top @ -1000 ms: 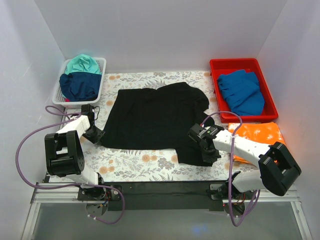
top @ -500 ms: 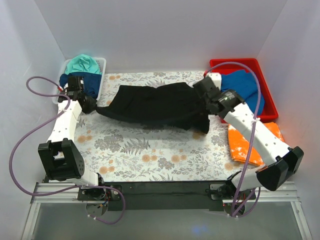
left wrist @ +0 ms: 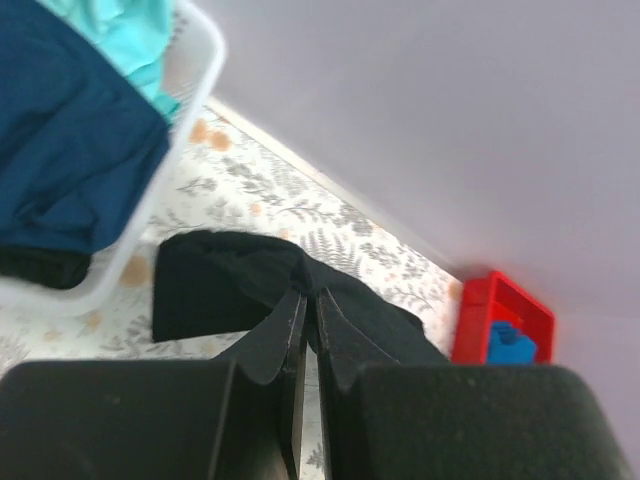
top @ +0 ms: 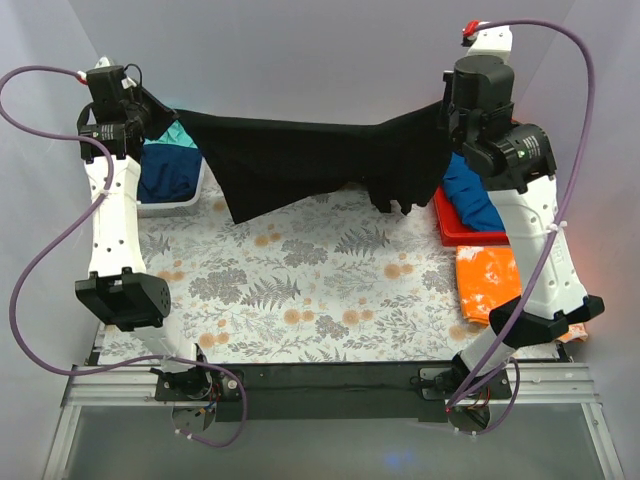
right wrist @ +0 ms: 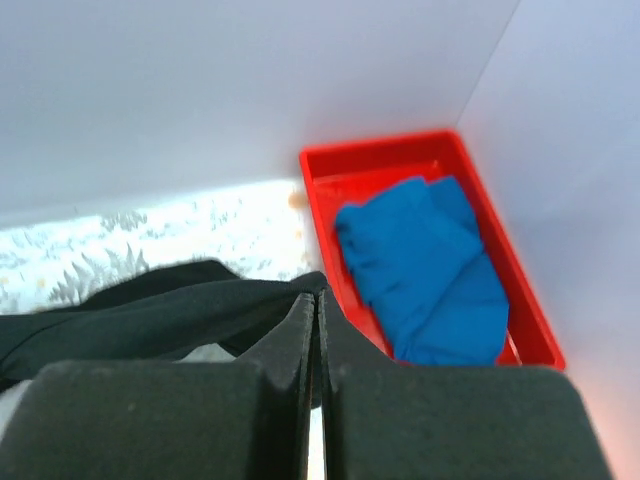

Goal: Fold and stack the t-shirts
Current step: Flatten the tshirt out

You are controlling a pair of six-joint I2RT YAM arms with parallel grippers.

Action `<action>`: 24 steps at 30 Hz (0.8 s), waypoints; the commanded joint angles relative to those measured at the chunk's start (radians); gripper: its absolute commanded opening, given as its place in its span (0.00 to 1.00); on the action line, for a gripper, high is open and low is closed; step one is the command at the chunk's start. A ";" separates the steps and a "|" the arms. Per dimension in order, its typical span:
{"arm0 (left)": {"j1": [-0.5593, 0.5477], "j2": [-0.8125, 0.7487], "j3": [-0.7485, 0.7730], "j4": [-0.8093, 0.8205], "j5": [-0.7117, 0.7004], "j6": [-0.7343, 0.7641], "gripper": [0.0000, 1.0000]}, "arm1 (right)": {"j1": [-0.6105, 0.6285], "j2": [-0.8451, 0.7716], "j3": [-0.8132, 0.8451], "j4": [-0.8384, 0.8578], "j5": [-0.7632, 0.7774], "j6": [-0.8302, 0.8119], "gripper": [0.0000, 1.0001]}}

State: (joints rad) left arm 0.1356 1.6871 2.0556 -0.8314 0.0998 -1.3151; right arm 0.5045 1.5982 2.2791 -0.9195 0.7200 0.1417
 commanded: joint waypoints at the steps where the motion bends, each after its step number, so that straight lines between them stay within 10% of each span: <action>1: 0.006 0.003 0.069 0.030 0.124 -0.007 0.00 | -0.007 -0.047 0.019 0.178 0.009 -0.109 0.01; 24: 0.006 -0.403 -0.014 0.216 0.138 0.122 0.00 | -0.006 -0.446 -0.150 0.622 -0.304 -0.199 0.01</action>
State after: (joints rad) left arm 0.1356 1.2953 2.0716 -0.6037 0.2604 -1.2152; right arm 0.5041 1.1786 2.1094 -0.4179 0.4843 -0.0467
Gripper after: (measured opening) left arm 0.034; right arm 0.021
